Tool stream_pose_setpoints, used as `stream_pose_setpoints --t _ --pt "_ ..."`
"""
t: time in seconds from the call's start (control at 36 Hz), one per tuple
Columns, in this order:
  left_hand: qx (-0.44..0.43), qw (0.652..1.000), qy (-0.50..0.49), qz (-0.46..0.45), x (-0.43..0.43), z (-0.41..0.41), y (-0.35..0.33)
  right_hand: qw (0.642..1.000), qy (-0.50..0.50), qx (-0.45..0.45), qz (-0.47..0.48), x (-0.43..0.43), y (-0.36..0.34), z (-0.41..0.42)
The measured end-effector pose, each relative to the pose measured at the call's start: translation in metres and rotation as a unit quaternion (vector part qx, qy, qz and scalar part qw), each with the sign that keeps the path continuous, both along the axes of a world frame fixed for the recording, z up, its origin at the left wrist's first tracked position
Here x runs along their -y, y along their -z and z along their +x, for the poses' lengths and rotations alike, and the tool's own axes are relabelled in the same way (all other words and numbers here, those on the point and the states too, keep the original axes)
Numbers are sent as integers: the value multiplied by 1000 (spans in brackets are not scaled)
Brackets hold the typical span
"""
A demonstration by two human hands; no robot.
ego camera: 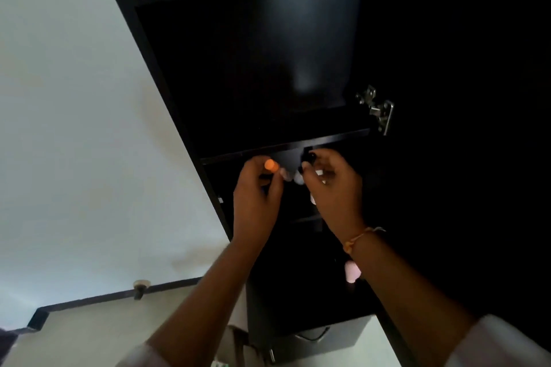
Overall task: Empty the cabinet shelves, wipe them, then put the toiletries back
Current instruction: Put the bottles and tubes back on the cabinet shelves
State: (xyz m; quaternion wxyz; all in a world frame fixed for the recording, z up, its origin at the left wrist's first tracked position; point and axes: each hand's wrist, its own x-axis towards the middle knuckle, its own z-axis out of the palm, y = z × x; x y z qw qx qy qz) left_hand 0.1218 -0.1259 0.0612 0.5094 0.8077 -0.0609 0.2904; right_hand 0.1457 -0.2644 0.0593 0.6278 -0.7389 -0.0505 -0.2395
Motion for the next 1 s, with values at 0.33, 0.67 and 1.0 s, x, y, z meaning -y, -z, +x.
stream_pose_setpoints --t 0.33,0.67,1.0 --pt "57 989 -105 85 -49 60 -75 992 -21 78 -92 -19 -78 73" --pt "-29 990 -113 81 -66 94 -63 985 -35 -1 -168 -32 -79 110" --pt "-41 993 -103 43 -71 107 -56 987 -62 -19 -146 -32 -74 126"
